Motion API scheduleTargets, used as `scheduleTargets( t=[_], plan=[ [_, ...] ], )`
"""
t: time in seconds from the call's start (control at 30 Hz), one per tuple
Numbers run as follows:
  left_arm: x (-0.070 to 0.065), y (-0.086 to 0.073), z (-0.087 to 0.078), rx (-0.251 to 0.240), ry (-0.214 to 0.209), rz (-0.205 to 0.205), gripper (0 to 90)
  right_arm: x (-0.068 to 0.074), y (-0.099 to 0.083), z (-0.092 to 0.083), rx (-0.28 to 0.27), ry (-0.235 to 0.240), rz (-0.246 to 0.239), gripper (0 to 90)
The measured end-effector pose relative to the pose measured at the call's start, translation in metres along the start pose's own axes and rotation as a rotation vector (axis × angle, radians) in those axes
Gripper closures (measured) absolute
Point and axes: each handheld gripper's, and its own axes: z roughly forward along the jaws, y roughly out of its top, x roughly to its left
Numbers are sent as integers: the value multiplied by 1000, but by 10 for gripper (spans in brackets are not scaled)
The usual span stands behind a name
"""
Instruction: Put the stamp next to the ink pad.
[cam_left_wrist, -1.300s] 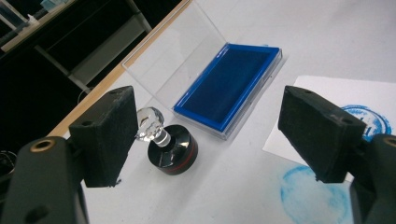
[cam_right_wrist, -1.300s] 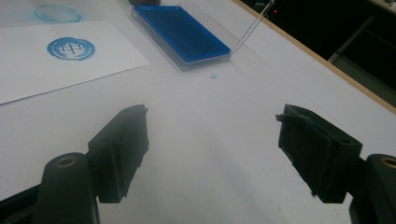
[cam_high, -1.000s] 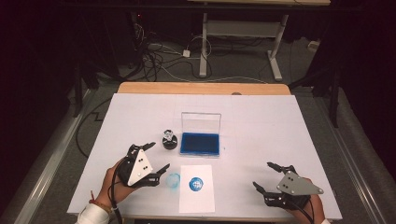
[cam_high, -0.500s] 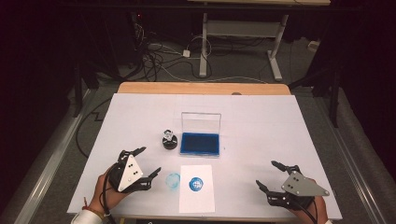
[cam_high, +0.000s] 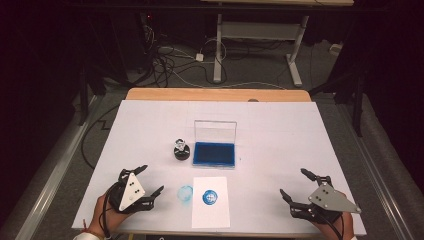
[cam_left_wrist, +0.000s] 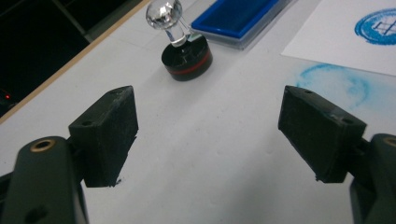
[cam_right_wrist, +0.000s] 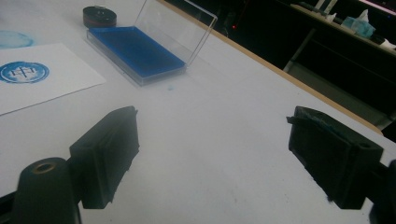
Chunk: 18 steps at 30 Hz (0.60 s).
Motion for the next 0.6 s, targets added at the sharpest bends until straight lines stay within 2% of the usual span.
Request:
scheduleTargets(
  t=[0.23, 0.6],
  plan=[
    [1, -9, -2, 20, -15, -29, 193, 2, -3, -4, 4, 1, 3, 159],
    [2, -9, 0, 18, -22, -25, 192, 5, -2, -5, 14, 6, -8, 160]
  ],
)
